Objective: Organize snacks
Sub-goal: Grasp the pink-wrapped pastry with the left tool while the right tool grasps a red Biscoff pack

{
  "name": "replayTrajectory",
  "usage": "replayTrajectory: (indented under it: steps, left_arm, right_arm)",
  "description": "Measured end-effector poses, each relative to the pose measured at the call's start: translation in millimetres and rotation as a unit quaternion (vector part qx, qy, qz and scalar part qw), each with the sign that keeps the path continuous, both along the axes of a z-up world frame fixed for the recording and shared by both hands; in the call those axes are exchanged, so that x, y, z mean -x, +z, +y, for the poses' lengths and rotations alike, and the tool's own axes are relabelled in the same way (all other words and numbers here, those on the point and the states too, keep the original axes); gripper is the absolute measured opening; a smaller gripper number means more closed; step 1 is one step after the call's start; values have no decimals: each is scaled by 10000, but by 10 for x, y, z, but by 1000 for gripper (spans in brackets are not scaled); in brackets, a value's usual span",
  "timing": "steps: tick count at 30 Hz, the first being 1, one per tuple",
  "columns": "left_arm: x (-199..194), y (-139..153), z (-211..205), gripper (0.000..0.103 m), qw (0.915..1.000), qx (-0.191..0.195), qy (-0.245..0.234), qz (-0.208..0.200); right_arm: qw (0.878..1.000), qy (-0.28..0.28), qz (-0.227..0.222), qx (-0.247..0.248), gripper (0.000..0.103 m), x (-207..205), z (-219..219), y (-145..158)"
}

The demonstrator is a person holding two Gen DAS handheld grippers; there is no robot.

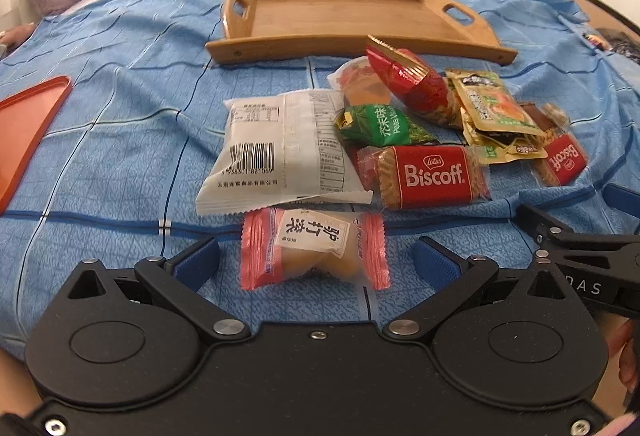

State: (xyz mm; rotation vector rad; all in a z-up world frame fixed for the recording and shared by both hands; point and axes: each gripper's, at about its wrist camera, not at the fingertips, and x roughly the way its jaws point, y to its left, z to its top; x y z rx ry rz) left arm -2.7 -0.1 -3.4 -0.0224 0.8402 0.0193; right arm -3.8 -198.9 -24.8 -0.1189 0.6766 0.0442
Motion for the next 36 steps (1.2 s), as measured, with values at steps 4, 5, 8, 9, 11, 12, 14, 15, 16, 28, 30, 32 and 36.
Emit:
replayTrajectory:
  steps: [4,5,8,9,11,12,14,15,16,28,30,32,36]
  left_arm:
    - [64,-44,26,103,9996,39,-18,-273]
    - [78,-49,27,103,9995,34,-20,-313]
    - [78,-42,16,103,9995,-17,-48,-311]
    - [74,-24,14,103,9996,-31,-58,-263]
    - [87,24,33,103,9998,61,31,-211]
    - [108,44,48,102,9996,117,61,-230]
    - [167,84,69,99,9993,188,66,-313]
    - [208,111,72,97,9991,178,57,-387]
    - [248,134,70,95,9988,141,40,-463]
    - [286,127,0,78,9980,42,-83,-627]
    - [246,87,-17,79,9986,40,-56,-518]
    - [230,60,-40,79,9986,-22,-39,-523]
    - [199,43,-50,75,9986,-19,-21,-534]
  right_arm:
    - [9995,42,-301,-40,103,87,-13,-43]
    - [9993,56,-360,-47,103,101,-18,-45]
    - [9988,130,-471,-76,103,125,-34,-5]
    - [9985,182,-508,-105,102,132,-42,20]
    - [9976,218,-655,-105,100,162,-48,79]
    - [9967,245,-771,-72,99,182,-46,111]
    - [9950,314,-944,59,97,197,-43,164]
    - [9944,340,-991,134,97,195,-42,183]
    - [9939,370,-1023,194,93,181,-45,196]
    - [9925,717,-856,495,79,-71,-93,63]
    - [9927,725,-839,477,79,-96,-92,56]
    - [9924,770,-812,503,79,-113,-73,53]
    - [9915,929,-726,546,80,-128,-36,15]
